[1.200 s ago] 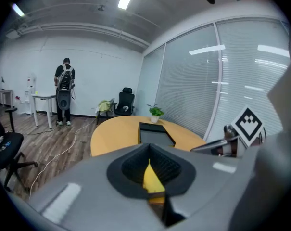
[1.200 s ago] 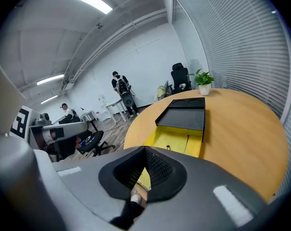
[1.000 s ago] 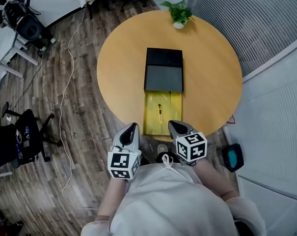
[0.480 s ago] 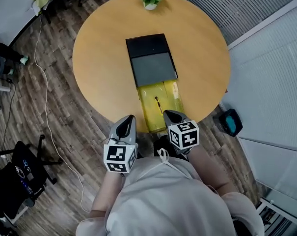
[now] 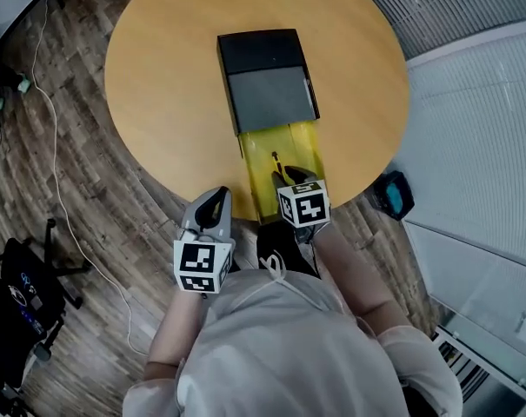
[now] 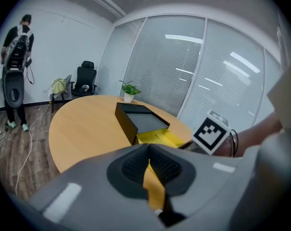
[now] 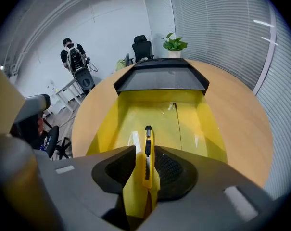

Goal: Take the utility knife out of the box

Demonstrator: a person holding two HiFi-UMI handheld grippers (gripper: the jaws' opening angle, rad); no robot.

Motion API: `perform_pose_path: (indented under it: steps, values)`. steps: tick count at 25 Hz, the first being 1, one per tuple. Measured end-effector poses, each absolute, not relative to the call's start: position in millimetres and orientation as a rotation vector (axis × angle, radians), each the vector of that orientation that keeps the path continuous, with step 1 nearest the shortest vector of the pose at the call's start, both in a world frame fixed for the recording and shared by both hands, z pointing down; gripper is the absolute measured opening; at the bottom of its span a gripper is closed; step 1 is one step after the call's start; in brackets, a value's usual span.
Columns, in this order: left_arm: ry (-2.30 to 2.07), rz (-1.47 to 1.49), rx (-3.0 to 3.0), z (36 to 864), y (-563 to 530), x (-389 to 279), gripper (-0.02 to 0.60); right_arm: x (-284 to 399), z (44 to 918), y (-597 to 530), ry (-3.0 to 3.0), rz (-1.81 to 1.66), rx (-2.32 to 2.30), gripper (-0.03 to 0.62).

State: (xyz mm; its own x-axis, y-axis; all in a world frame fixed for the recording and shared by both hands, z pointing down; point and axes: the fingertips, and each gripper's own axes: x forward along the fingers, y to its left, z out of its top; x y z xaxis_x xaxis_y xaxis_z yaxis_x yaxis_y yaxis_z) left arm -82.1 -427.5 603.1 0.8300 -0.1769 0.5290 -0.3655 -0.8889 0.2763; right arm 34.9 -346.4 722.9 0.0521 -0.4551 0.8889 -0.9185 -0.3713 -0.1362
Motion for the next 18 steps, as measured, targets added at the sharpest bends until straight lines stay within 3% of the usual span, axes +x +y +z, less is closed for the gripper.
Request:
perform_pose_path:
  steps: [3, 6, 18]
  values:
    - [-0.410, 0.740, 2.630, 617, -430, -87, 0.005, 38, 737, -346, -1.317, 1.294, 1.868, 0.127]
    - [-0.423, 0.753, 2.618, 625, -434, -94, 0.005, 40, 738, -345, -1.282, 1.252, 1.915, 0.072]
    - [-0.457, 0.757, 2.562, 623, -432, -90, 0.005, 43, 738, -345, -1.321, 1.284, 1.889, 0.063]
